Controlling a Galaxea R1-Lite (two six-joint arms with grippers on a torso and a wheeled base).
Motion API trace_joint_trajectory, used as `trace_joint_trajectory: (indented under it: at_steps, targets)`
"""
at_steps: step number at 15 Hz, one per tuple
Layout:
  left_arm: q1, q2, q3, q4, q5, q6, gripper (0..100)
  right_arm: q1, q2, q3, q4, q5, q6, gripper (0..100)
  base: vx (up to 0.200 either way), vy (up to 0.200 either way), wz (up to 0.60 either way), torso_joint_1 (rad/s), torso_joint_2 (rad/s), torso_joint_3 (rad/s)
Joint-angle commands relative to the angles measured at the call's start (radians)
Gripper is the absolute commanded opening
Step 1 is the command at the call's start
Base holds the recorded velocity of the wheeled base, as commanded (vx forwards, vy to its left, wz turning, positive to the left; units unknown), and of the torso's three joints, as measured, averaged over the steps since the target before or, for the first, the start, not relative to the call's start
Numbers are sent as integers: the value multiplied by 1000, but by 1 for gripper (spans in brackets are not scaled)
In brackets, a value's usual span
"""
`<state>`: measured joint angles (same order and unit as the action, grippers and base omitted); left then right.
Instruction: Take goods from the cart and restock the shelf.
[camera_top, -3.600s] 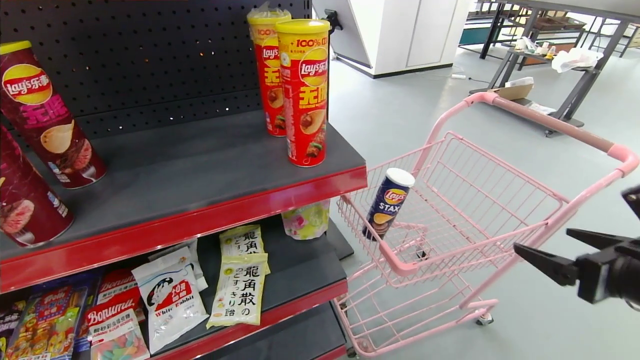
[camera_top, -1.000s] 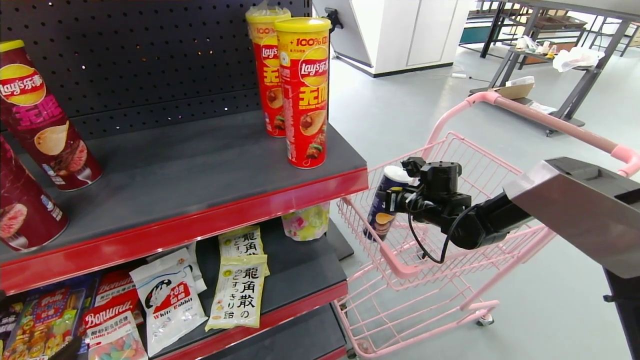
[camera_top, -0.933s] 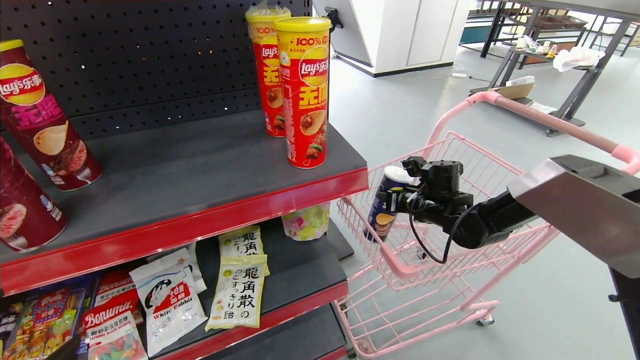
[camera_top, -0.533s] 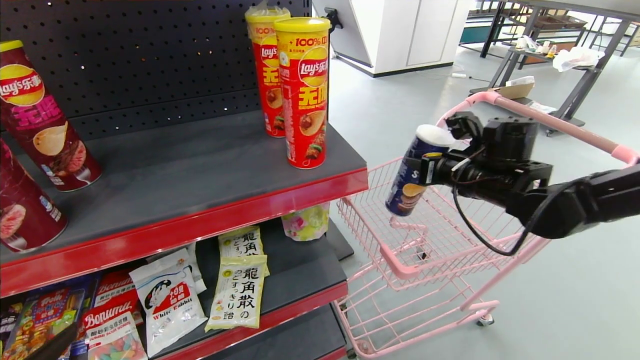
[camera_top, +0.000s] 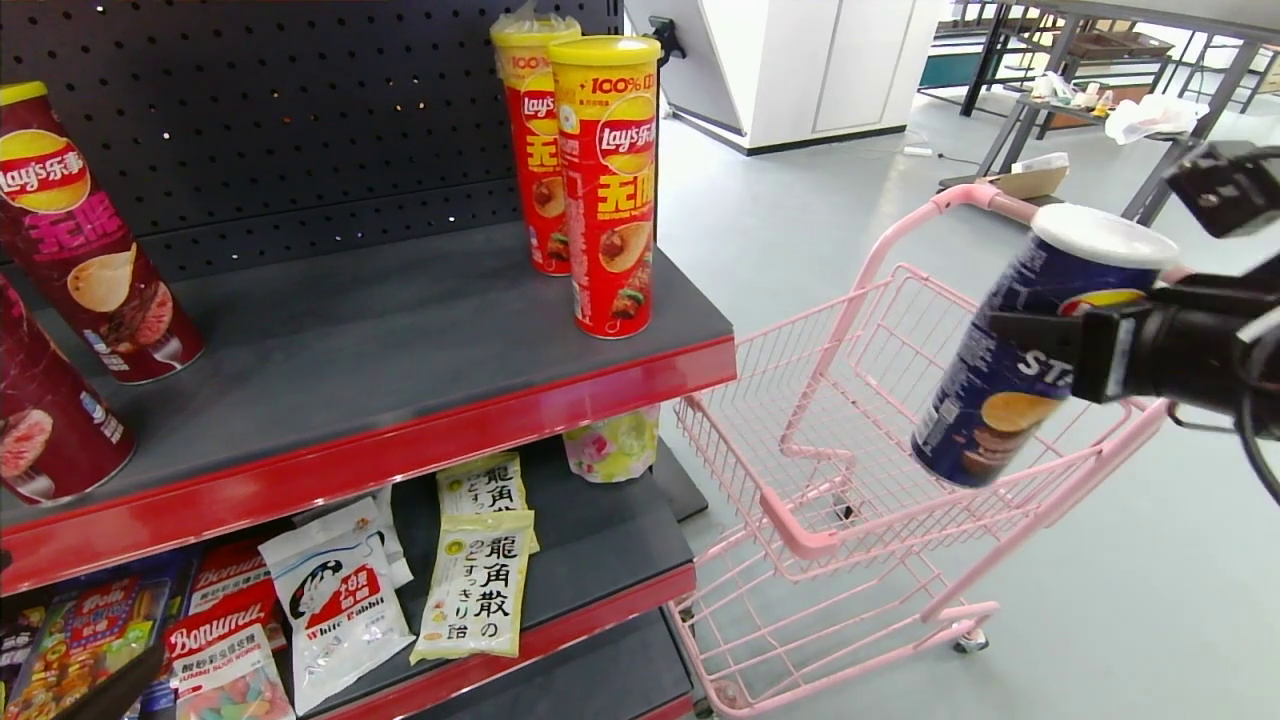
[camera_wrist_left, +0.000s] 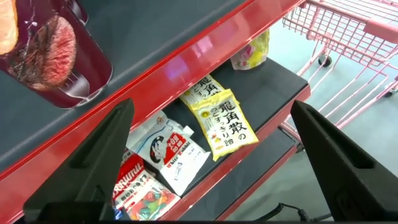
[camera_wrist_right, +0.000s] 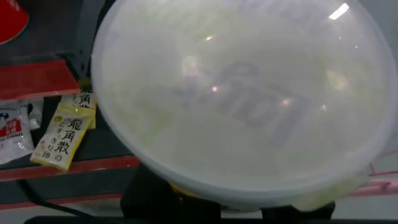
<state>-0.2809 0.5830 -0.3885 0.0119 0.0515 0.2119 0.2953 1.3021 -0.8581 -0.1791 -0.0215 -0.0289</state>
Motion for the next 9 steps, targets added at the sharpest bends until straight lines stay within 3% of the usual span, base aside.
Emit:
trace_joint_trajectory:
  at_steps: [1, 2, 7, 9]
  targets:
    - [0, -5, 7, 0, 1, 1, 100, 11, -231, 145, 15, -26, -29, 0, 0, 0, 0, 0, 0, 0]
    - [0, -5, 7, 0, 1, 7, 100, 10, -261, 163, 20, -26, -31, 0, 0, 0, 0, 0, 0, 0]
    - [-1, -17, 10, 2, 1, 15, 100, 10, -280, 185, 18, -28, -77, 0, -200, 0, 0, 1, 1, 2]
    - [-1, -31, 17, 2, 1, 17, 100, 2, -284, 188, 18, -28, -78, 0, 0, 0, 0, 0, 0, 0]
